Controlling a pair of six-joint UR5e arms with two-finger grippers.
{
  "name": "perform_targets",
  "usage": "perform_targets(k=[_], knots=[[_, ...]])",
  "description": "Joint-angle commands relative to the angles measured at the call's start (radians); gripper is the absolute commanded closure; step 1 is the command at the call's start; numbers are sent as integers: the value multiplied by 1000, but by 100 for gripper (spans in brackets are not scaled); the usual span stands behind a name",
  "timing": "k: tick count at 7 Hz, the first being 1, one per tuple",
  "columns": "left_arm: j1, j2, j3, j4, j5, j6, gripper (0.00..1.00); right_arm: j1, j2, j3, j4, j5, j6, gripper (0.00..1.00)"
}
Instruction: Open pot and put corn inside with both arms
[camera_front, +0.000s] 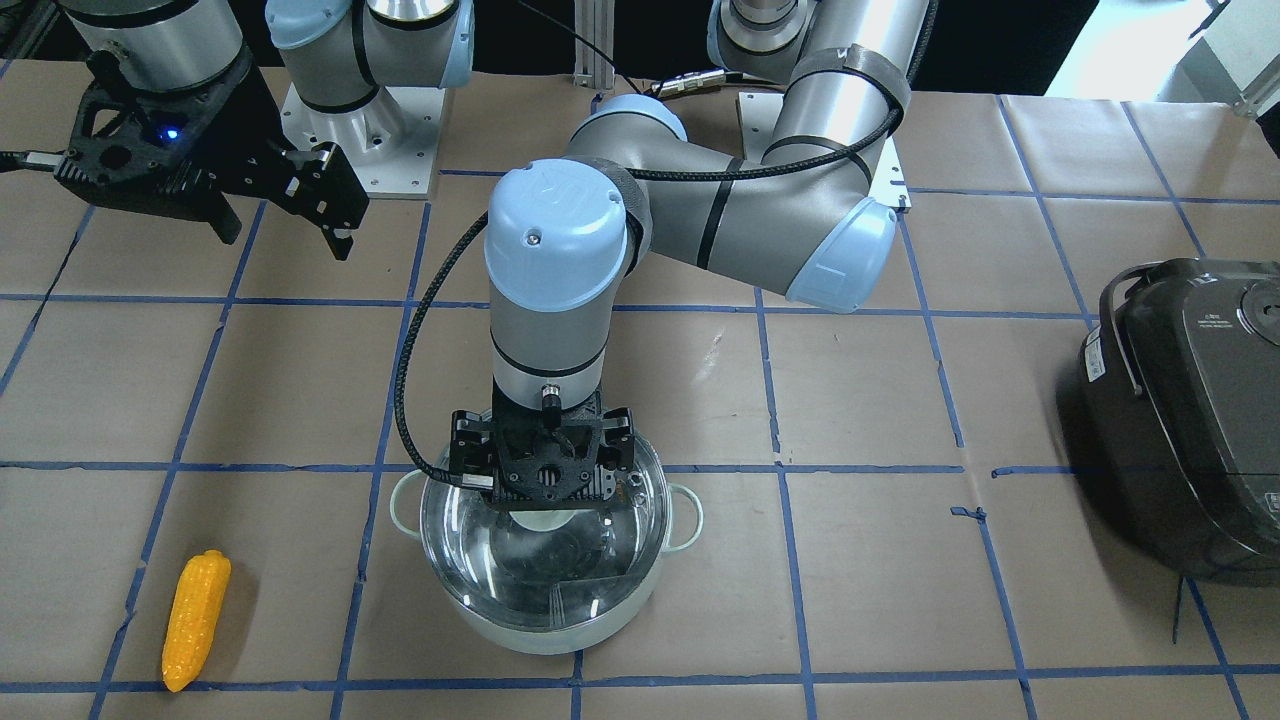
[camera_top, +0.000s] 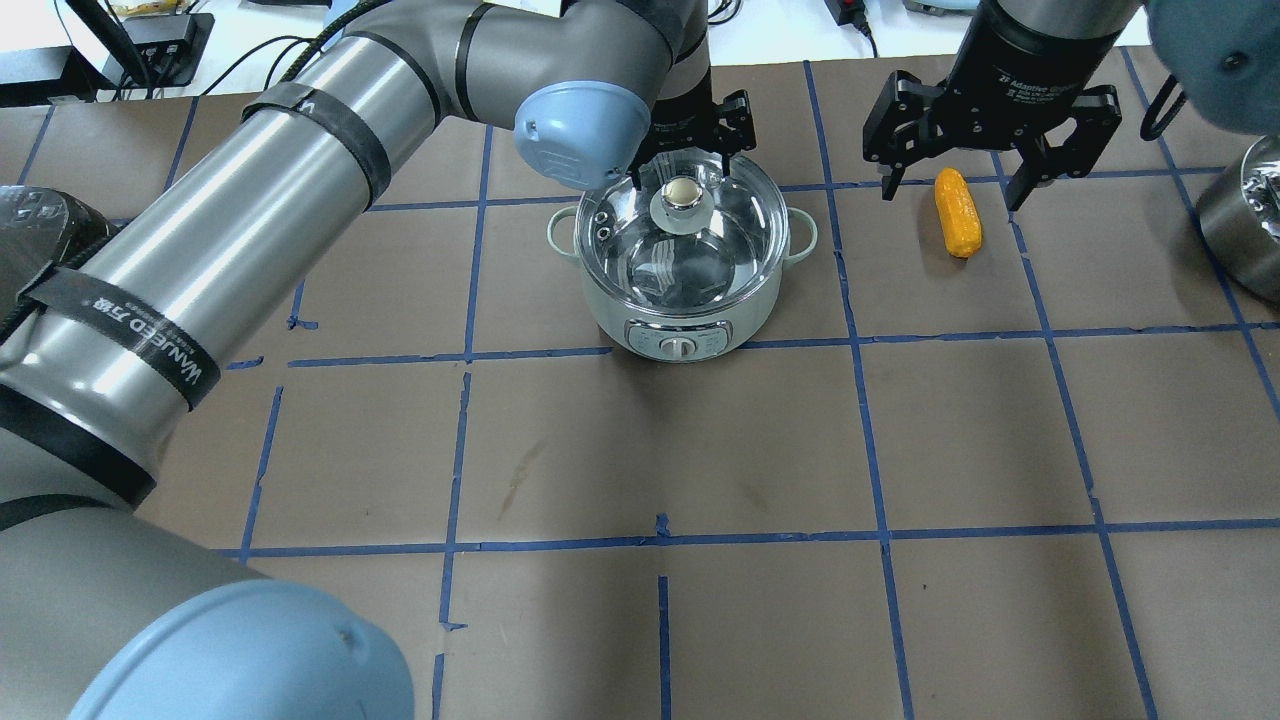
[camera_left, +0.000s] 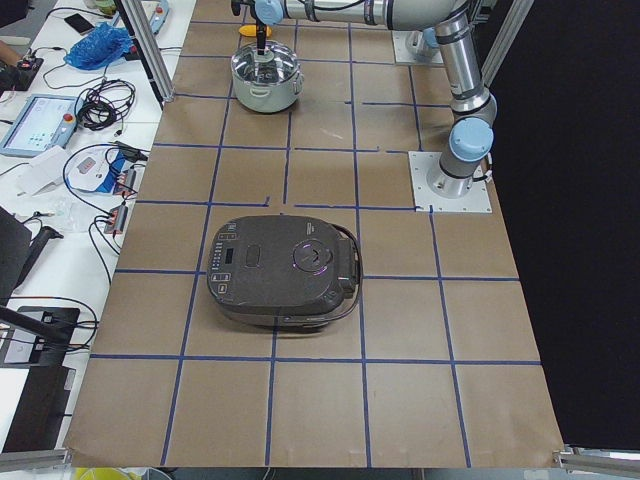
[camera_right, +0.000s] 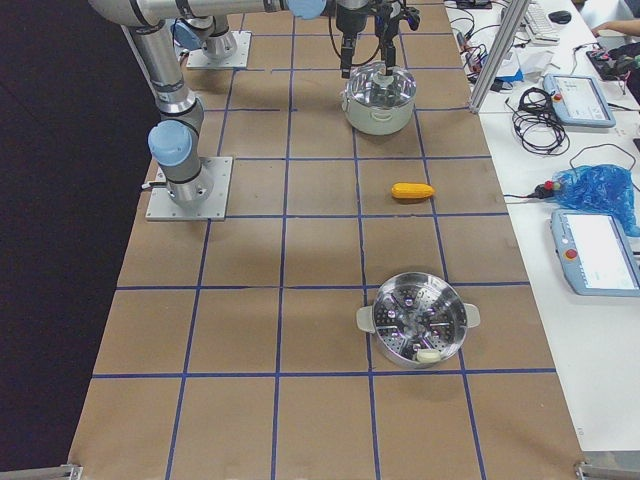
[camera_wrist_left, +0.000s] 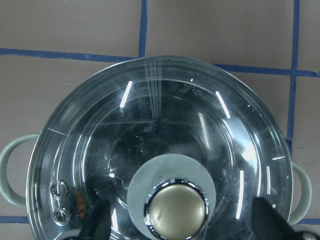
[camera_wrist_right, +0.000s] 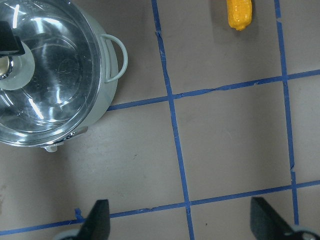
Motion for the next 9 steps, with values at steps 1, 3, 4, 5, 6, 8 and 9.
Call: perform_targets(k=[1,3,4,5,6,8,9], knots=[[-5,-12,-5,0,0,0,0,-1,-7,12,-2,2,-9,0],[-8,-12,-8,0,1,2,7,-1,-7,10,-2,0,-9,0],[-8,-12,-8,-1,1,-1,47,-1,-7,10,-2,2,-9,0],[-8,-12,-9,-1,1,-1,58,-2,-5,10,-2,0,-11,0],[-8,-11,-14,-1,1,-1,70,-10,-5,10,-3,-1,-11,0],[-8,6,-3,-14,4,2,85,-104,10,-16,-14,5,-66,0],[-3,40,0,-21,12,11,86,-140,53,-39,-20,14,-89,0]])
